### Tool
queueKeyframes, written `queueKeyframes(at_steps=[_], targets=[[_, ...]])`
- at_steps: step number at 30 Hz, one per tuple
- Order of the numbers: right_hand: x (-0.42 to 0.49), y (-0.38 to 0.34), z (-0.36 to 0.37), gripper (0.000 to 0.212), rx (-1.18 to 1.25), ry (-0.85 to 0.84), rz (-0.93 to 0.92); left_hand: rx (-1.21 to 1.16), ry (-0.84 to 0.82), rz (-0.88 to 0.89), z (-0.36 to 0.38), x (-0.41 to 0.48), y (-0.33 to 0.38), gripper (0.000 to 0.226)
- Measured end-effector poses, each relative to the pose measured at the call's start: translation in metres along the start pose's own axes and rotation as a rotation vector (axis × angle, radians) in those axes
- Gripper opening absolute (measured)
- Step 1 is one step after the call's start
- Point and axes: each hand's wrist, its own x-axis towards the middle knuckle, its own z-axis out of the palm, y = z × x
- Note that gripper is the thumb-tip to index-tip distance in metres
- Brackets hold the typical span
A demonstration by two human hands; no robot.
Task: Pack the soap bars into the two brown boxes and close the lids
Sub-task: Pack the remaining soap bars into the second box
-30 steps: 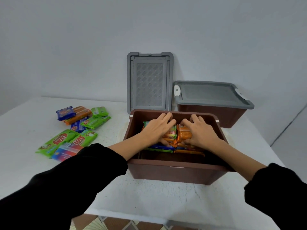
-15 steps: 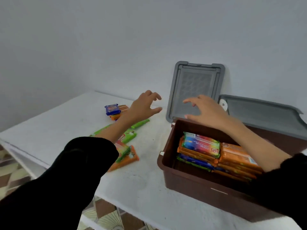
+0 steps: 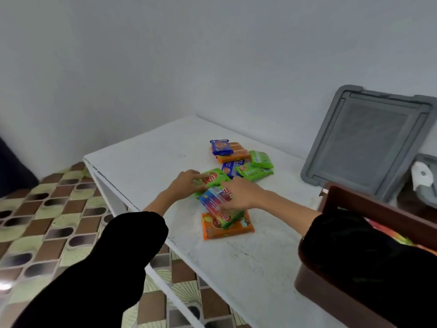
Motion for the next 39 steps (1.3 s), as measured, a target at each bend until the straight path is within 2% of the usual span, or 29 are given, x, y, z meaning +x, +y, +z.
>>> queueKeyframes(at_steps=[4,10,15,22,26,29,33,36,39], targets=[[0.009,-0.018,0.023,0.086,-0.053,-0.022,0.054,0.124,0.044,-0.006,0.008,0.003,-0.003,0.053],[0.000,-0.021,0.021,0.074,-0.118,-0.034,0.080,0.078,0.000,0.004,0.002,0.011,-0.009,0.057],[-0.005,-0.022,0.022,0.080,-0.150,-0.050,0.100,0.066,0.002,0.018,-0.003,0.016,-0.002,0.058],[-0.004,-0.015,0.013,0.084,0.006,-0.008,0.099,0.103,0.021,0.033,-0.001,0.024,0.015,0.065],[-0.013,0.004,-0.011,0.091,0.110,0.076,0.160,-0.042,0.068,0.056,-0.020,0.026,0.026,0.069],[-0.035,0.026,-0.046,0.090,0.163,0.198,0.217,-0.096,0.143,0.203,-0.043,0.029,0.051,0.071],[-0.092,0.060,-0.093,0.084,0.157,0.342,0.303,-0.093,0.114,0.443,-0.076,0.031,0.113,0.081],[-0.145,0.083,-0.107,0.083,0.125,0.349,0.351,-0.123,0.037,0.630,-0.085,0.022,0.171,0.088],[-0.198,0.099,-0.102,0.082,0.130,0.293,0.402,-0.046,-0.063,0.787,-0.072,0.011,0.222,0.093]])
